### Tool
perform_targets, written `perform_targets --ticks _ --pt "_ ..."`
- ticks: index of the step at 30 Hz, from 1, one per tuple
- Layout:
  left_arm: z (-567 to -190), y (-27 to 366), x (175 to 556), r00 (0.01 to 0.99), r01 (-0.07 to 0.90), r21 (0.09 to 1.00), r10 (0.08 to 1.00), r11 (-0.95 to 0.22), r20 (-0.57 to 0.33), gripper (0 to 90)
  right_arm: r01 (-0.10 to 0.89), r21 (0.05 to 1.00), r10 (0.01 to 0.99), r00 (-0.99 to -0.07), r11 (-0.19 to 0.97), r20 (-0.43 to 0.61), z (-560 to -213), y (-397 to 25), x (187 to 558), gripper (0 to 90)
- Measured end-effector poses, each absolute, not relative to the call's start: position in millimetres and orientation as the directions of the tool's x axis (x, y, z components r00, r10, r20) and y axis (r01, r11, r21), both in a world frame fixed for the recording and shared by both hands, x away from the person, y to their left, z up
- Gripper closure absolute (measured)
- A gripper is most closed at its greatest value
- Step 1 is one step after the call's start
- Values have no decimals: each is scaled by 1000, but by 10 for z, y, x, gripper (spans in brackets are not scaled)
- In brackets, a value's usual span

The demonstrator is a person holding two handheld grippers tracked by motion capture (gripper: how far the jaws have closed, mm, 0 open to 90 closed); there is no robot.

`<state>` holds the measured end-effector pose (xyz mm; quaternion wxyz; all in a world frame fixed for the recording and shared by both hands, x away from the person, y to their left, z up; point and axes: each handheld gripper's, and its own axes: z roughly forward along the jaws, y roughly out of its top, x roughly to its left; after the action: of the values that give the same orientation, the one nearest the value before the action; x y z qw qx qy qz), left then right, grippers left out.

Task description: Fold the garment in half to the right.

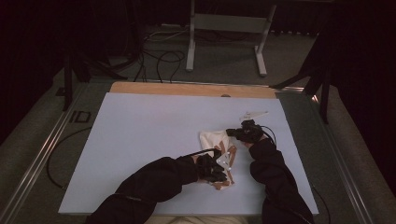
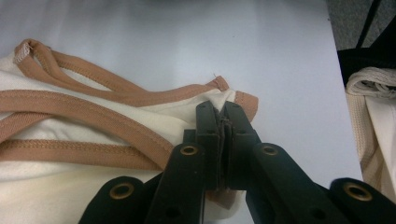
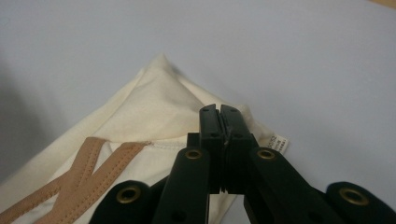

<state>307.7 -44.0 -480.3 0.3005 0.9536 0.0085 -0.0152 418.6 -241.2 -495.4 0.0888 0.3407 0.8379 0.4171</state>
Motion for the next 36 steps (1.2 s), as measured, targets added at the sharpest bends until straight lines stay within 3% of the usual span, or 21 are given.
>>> perform_targets --ticks 31,36 --pt "-4864 -631 3065 993 113 581 115 -806 -34 868 518 752 660 -736 407 150 -5043 -2442 4305 894" --pt "-4924 -640 3061 991 130 584 124 -801 -51 827 527 742 667 -730 414 146 -5102 -2475 4296 885"
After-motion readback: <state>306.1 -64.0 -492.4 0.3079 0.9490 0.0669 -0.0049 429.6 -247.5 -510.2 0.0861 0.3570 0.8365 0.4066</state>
